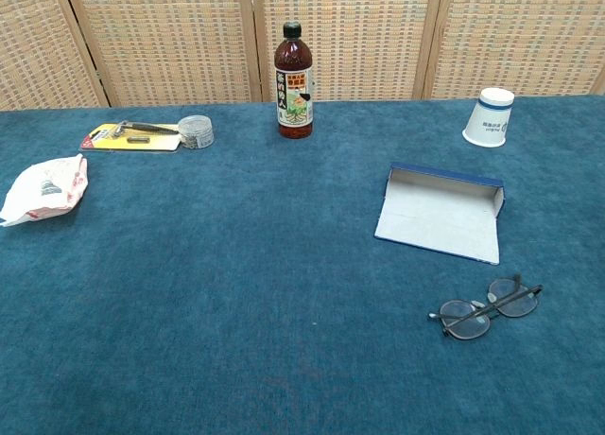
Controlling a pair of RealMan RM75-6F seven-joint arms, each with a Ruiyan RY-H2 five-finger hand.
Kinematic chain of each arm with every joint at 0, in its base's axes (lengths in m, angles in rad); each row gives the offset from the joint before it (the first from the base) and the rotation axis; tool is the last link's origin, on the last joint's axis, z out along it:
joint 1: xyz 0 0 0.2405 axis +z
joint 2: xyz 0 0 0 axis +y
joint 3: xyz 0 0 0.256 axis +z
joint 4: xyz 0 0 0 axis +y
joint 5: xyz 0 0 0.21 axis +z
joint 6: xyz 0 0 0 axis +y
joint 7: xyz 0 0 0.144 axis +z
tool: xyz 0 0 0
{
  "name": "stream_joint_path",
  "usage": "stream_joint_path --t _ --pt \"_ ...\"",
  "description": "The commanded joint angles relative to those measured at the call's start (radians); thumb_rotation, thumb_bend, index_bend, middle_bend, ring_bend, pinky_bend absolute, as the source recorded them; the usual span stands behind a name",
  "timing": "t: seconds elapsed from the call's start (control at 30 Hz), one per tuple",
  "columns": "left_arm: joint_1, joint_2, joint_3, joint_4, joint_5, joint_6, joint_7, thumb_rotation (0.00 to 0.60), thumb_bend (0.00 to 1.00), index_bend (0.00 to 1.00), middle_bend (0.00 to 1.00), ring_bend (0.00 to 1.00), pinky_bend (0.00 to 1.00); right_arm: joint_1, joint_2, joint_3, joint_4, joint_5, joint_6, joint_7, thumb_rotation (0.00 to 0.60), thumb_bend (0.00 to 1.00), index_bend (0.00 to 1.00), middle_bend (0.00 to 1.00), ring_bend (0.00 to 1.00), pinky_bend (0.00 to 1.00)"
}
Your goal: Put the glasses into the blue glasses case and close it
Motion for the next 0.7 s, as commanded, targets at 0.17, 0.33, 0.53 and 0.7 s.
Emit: stream_joint_path --t 0.17,0.33,0.53,0.7 --pt "0.006 0.0 0.003 -0.003 0.009 0.01 0.001 0.6 0.0 0.0 0.0 0.0 0.0 -0.004 -0.002 -0.002 -0.004 -0.028 -0.021 -0.018 0.6 0.0 0.0 0.0 0.0 0.0" --pt "0.008 -0.001 0.002 -0.005 0.013 0.015 0.001 0.6 0.0 0.0 0.0 0.0 0.0 0.025 -0.004 -0.023 -0.007 -0.08 -0.079 0.016 0.6 0.0 0.05 0.0 0.0 0.0" --pt "0.0 -0.003 -0.002 -0.001 0.001 -0.001 0.004 0.6 0.0 0.0 0.0 0.0 0.0 0.147 0.003 -0.065 0.005 -0.2 -0.239 0.155 0.6 0.0 0.24 0.0 0.0 0.0" --pt "-0.005 -0.007 -0.006 0.003 -0.014 -0.014 0.014 0.6 0.0 0.0 0.0 0.0 0.0 0.225 -0.055 -0.072 0.091 -0.287 -0.313 0.144 0.6 0.03 0.36 0.0 0.0 0.0"
